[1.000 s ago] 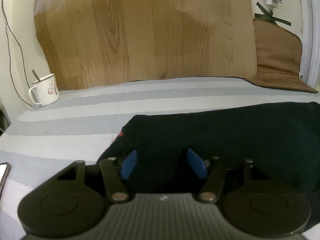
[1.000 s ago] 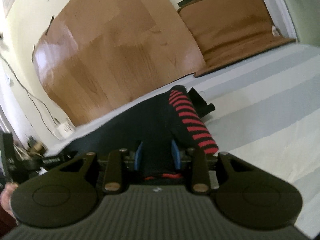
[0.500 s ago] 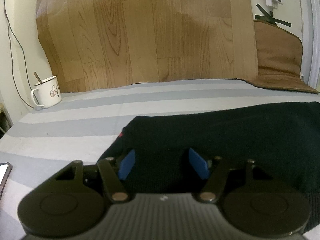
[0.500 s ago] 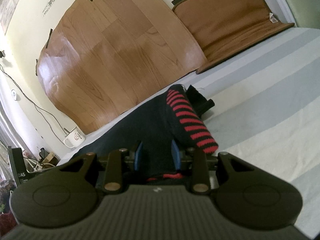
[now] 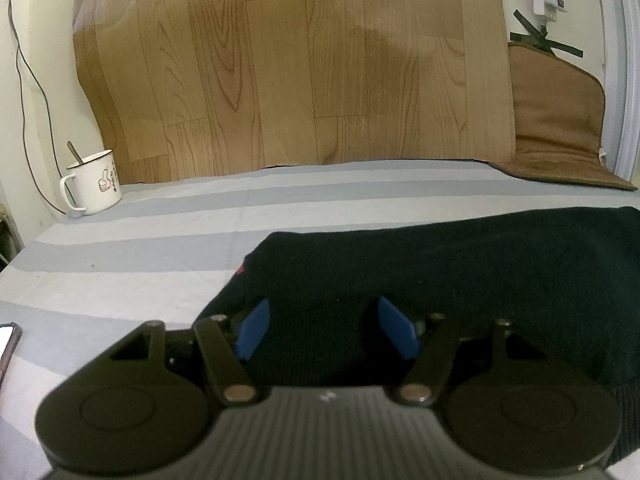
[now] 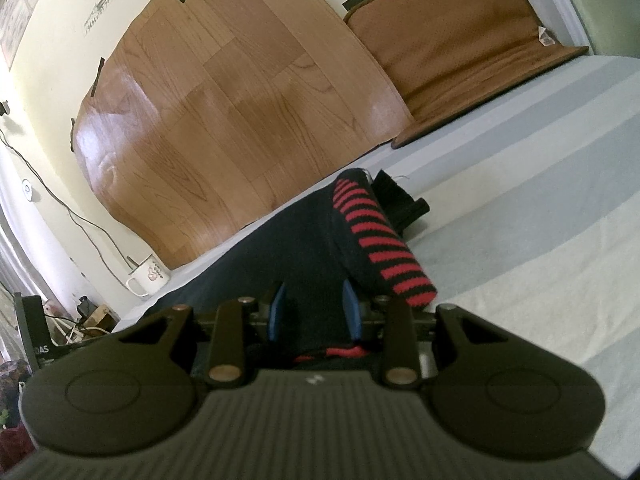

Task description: Fold small clothes

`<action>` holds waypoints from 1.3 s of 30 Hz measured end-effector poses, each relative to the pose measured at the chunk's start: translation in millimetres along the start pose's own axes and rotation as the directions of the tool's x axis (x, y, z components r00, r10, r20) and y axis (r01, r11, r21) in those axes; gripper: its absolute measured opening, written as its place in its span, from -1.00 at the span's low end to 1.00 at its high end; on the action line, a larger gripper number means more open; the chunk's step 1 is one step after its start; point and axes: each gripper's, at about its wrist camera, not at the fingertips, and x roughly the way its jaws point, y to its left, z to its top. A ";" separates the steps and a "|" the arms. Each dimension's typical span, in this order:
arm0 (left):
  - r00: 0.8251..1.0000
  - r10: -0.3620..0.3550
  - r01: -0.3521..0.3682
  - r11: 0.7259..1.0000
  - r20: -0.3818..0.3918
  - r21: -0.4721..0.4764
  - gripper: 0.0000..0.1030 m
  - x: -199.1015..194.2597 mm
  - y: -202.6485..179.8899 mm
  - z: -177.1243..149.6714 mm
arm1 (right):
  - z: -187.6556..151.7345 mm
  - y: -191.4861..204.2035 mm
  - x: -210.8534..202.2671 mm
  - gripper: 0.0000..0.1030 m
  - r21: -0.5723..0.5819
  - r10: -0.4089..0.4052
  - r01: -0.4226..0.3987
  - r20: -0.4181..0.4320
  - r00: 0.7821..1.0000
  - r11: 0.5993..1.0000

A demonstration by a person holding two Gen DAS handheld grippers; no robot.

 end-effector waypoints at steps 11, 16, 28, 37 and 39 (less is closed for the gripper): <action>1.000 -0.009 0.009 1.000 0.002 -0.006 0.23 -0.9 1.3 1.0 | 0.4 -1.4 0.9 -0.33 0.012 0.007 -0.007 -0.004 1.000 1.000; 1.000 -0.010 0.010 1.000 0.003 -0.006 0.24 -0.8 1.5 0.9 | 0.1 -4.0 0.8 -0.33 0.020 0.016 -0.016 -0.003 1.000 1.000; 1.000 -0.010 0.010 1.000 0.017 0.001 0.26 -2.9 3.0 -1.2 | -1.3 -8.4 -2.3 -0.33 0.044 0.035 -0.036 0.009 0.999 0.998; 1.000 0.014 -0.014 1.000 0.019 0.003 0.61 -3.6 -0.7 -0.1 | -1.2 -9.9 -3.4 -0.33 0.058 0.044 -0.045 0.014 0.999 0.997; 1.000 0.013 -0.013 1.000 0.017 0.001 0.63 -3.2 -0.8 0.3 | -1.1 -11.7 -3.7 -0.31 0.065 0.053 -0.054 0.015 0.998 0.996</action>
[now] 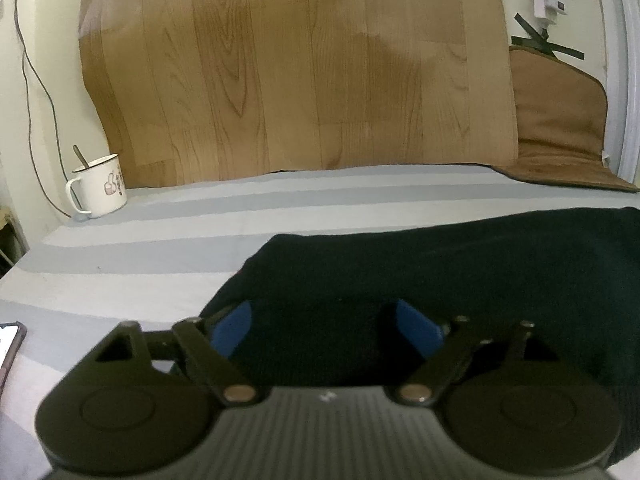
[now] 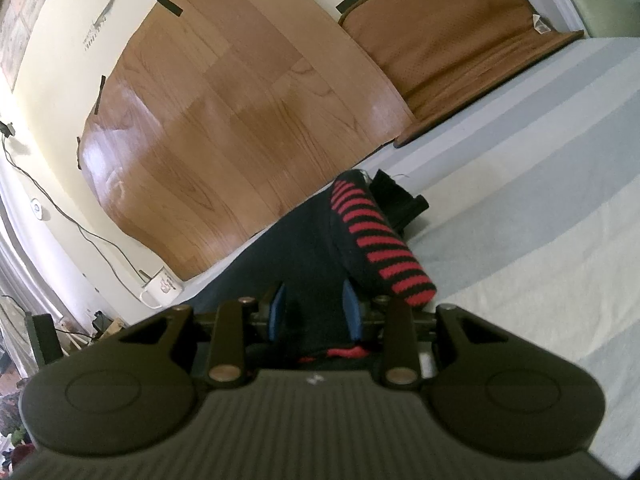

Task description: Fold small clothes

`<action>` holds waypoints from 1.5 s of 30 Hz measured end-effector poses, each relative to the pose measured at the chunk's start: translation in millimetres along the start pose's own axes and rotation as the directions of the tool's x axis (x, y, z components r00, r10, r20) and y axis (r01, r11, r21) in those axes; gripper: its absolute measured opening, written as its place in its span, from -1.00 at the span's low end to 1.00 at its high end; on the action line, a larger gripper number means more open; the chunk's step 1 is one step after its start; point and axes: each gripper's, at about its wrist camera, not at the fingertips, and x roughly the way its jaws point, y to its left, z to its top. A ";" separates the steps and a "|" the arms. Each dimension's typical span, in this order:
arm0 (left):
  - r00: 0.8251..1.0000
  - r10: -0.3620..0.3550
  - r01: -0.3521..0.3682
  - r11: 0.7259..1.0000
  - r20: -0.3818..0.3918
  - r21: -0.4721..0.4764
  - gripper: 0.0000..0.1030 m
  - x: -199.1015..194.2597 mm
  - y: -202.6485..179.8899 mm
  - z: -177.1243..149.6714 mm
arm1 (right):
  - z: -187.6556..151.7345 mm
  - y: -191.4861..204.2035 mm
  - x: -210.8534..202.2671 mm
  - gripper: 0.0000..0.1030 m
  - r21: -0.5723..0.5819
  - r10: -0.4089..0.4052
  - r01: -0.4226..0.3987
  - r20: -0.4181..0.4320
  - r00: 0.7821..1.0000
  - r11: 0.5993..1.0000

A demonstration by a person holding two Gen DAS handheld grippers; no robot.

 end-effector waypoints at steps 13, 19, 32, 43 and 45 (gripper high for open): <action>1.000 -0.002 0.002 1.000 -0.001 -0.006 0.65 -0.4 1.4 0.0 | -4.6 12.9 -0.6 -0.25 -0.046 -0.034 0.035 0.018 0.999 0.998; 1.000 -0.021 0.021 1.000 0.007 -0.007 0.80 -2.4 3.8 -1.5 | -9.4 25.9 2.6 -0.19 -0.113 -0.077 0.079 0.024 0.997 0.990; 0.997 -0.067 0.067 0.998 0.027 0.001 1.00 -9.6 2.3 -3.7 | -9.3 37.0 11.9 0.09 -0.236 -0.110 0.107 0.002 0.994 0.966; 0.971 -0.236 0.239 0.954 0.040 -0.181 1.00 -33.6 45.9 12.2 | -14.5 62.5 21.6 -0.08 -0.406 -0.201 0.146 -0.095 0.975 0.902; 0.964 -0.267 0.260 0.947 -0.009 -0.190 0.99 -28.2 51.4 19.3 | -2.8 53.0 19.2 -0.11 -0.347 -0.167 0.112 -0.132 0.977 0.931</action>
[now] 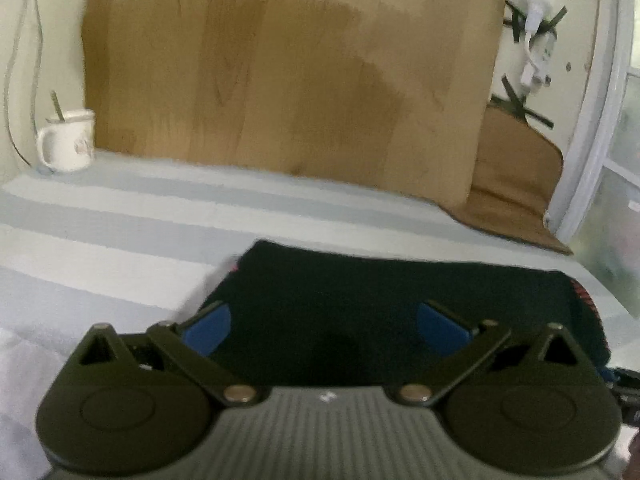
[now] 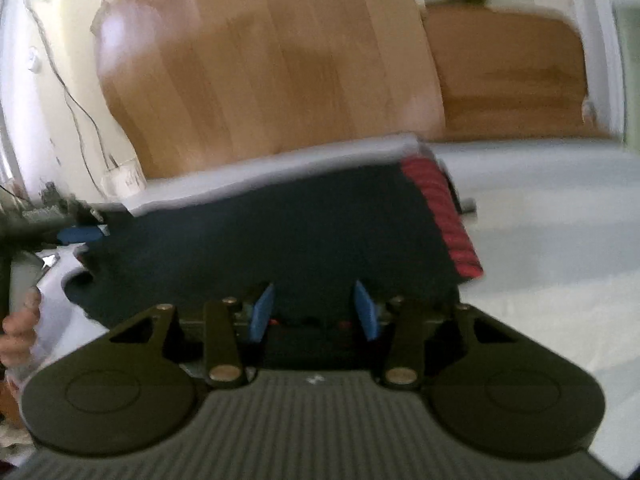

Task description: Fold small clothes

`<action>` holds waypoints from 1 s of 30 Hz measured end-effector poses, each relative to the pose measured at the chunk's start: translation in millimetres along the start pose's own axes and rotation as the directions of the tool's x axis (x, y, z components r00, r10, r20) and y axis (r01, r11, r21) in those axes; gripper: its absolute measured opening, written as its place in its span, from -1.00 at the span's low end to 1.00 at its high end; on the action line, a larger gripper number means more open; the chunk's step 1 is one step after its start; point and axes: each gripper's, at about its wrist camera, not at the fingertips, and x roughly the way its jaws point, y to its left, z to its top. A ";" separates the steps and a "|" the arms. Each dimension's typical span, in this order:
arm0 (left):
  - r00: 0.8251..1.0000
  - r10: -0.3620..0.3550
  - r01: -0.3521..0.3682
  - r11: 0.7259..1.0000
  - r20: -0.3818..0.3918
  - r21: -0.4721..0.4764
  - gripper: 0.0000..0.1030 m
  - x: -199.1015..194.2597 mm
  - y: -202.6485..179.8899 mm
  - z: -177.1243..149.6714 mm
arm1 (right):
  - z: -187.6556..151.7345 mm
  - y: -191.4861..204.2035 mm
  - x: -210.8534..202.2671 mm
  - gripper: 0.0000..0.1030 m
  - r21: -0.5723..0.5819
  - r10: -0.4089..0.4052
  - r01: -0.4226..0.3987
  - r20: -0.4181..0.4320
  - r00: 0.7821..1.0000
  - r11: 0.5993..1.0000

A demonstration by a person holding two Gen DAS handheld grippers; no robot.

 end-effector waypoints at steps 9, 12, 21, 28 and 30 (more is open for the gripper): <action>0.954 -0.279 0.287 0.956 -0.107 0.062 0.99 0.1 -31.7 40.7 | 30.3 -96.4 -46.7 0.52 0.384 0.075 -0.098 0.074 0.994 0.918; 0.904 -0.377 0.391 0.920 -0.201 0.035 0.96 21.1 -47.5 39.9 | 27.2 -106.7 -24.0 0.51 0.452 0.114 -0.108 0.013 0.993 0.886; 0.890 -0.294 0.332 0.942 -0.348 0.053 0.09 68.4 -56.6 22.9 | 41.3 -82.5 27.6 -0.50 0.501 0.182 -0.118 -0.079 0.980 0.857; 0.890 -0.383 0.390 0.921 -0.246 -0.023 0.78 32.0 -20.5 57.7 | 111.0 32.4 -11.5 -0.51 0.133 0.312 -0.310 0.004 0.950 0.941; 0.905 -0.408 0.401 0.912 -0.122 -0.085 1.00 6.9 10.2 72.9 | 123.9 73.2 1.5 -0.51 0.043 0.357 -0.355 -0.051 0.933 0.934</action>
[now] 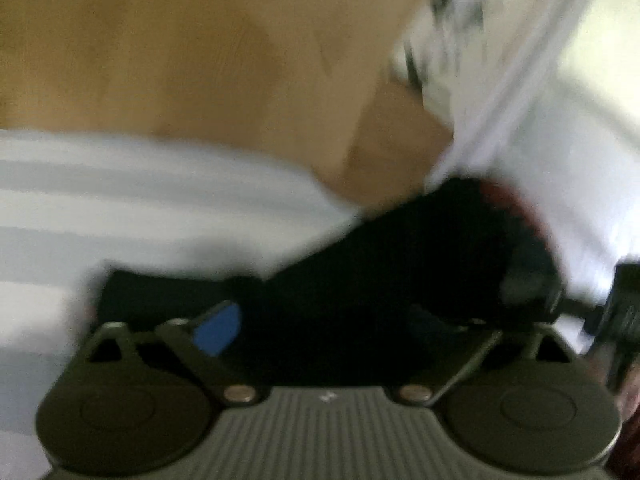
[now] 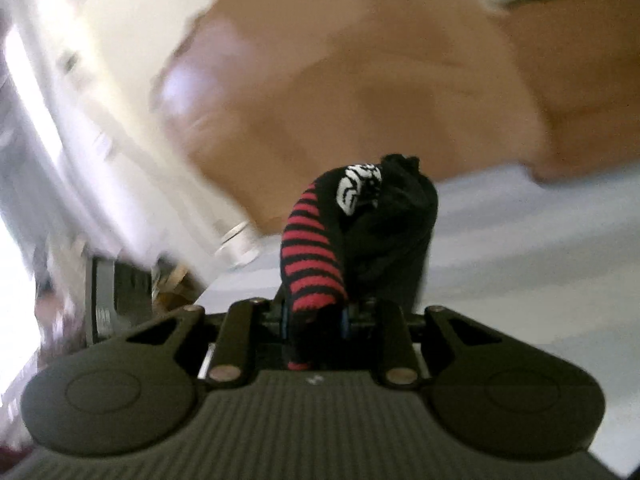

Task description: Fold small clothes

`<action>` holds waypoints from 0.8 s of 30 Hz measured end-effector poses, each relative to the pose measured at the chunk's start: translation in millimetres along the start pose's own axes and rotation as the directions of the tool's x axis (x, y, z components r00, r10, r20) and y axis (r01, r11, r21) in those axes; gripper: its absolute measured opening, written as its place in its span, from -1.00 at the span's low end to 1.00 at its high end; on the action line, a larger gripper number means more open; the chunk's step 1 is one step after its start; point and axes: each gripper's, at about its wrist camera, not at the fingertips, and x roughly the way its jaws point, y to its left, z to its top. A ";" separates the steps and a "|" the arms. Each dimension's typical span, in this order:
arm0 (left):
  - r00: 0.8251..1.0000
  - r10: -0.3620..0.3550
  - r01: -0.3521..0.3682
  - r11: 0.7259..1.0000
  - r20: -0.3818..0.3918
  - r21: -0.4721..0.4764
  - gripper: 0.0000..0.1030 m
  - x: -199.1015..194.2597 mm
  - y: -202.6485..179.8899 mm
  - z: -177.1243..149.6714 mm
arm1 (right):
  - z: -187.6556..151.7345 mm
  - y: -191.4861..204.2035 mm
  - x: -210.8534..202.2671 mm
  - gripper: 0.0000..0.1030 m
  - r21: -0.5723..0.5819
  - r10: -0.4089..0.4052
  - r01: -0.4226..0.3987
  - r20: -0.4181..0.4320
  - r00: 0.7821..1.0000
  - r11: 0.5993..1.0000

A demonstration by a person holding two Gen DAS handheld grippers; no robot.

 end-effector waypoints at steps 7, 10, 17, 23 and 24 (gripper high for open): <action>0.975 0.096 -0.063 0.984 0.199 -0.165 0.99 -94.7 64.1 8.8 | -10.5 65.8 139.8 -0.33 -0.153 -0.003 -0.038 -0.259 0.966 0.987; 0.976 0.117 -0.078 0.975 0.182 -0.209 1.00 -95.4 82.4 0.6 | -39.2 66.2 199.1 -0.18 -0.146 -0.011 -0.051 -0.395 0.919 0.988; 0.991 0.114 -0.092 0.960 0.069 -0.265 0.99 -55.0 113.1 -14.2 | -28.8 58.0 148.8 0.22 -0.138 0.108 -0.156 -0.305 0.946 0.978; 0.985 0.171 -0.162 0.956 0.019 -0.244 0.99 -35.6 114.3 -14.6 | -27.3 14.8 97.5 0.34 -0.073 -0.013 0.003 -0.142 0.990 0.997; 0.984 0.179 -0.173 0.955 0.004 -0.240 0.99 -34.5 115.2 -16.3 | -30.7 5.0 93.9 0.42 -0.051 -0.038 0.032 -0.133 0.990 0.998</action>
